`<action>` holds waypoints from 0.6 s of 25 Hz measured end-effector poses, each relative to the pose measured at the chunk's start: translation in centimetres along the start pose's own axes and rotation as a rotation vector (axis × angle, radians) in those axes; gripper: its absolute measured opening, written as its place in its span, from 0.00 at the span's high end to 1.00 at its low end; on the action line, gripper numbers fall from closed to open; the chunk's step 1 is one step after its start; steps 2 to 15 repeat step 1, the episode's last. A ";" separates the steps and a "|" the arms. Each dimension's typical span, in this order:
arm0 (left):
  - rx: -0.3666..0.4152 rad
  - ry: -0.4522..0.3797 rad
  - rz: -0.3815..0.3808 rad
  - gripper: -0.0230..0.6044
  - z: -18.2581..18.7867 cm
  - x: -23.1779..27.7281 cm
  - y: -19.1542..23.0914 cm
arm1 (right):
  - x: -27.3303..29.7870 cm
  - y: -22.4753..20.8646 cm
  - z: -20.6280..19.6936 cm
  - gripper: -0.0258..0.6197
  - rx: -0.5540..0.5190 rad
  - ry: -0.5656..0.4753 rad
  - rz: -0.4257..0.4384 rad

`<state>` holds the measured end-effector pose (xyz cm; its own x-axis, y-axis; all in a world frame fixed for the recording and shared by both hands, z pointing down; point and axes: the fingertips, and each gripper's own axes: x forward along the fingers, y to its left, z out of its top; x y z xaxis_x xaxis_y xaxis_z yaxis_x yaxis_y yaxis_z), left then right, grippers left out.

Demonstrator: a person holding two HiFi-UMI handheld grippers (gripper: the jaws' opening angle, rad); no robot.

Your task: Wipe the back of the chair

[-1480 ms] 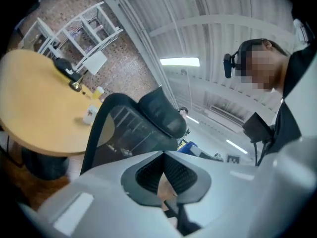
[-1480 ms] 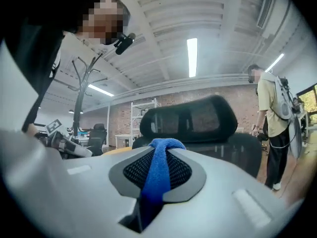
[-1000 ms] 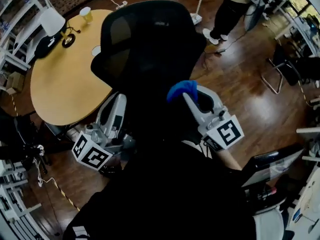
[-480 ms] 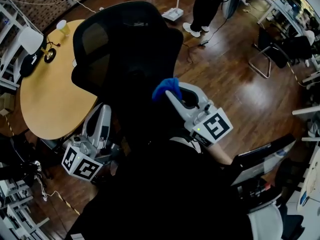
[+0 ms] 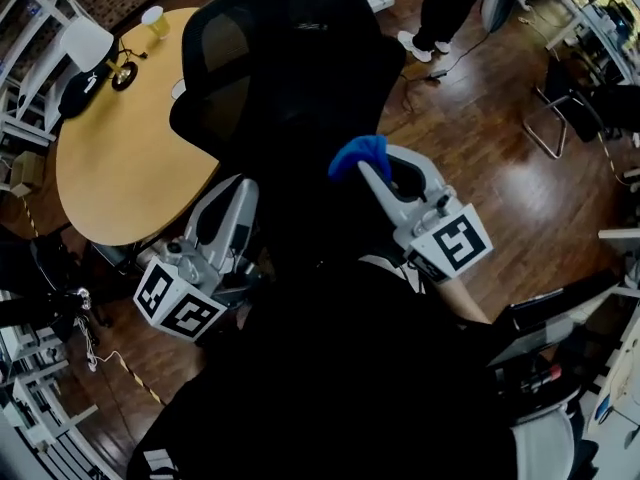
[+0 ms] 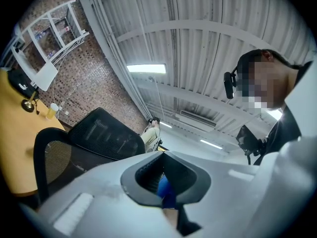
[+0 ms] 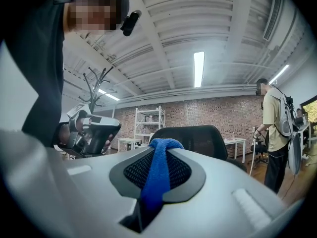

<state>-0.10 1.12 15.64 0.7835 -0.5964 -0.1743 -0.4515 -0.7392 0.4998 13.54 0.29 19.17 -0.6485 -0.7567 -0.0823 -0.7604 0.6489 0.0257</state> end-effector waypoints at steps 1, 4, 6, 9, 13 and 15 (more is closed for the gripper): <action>0.001 -0.007 0.016 0.95 0.3 -0.6 0.6 | 0.9 0.3 -0.2 0.89 0.000 0.000 0.017; 0.001 -0.007 0.016 0.95 0.3 -0.6 0.6 | 0.9 0.3 -0.2 0.89 0.000 0.000 0.017; 0.001 -0.007 0.016 0.95 0.3 -0.6 0.6 | 0.9 0.3 -0.2 0.89 0.000 0.000 0.017; 0.001 -0.007 0.016 0.95 0.3 -0.6 0.6 | 0.9 0.3 -0.2 0.89 0.000 0.000 0.017; 0.001 -0.007 0.016 0.95 0.3 -0.6 0.6 | 0.9 0.3 -0.2 0.89 0.000 0.000 0.017; 0.001 -0.007 0.016 0.95 0.3 -0.6 0.6 | 0.9 0.3 -0.2 0.89 0.000 0.000 0.017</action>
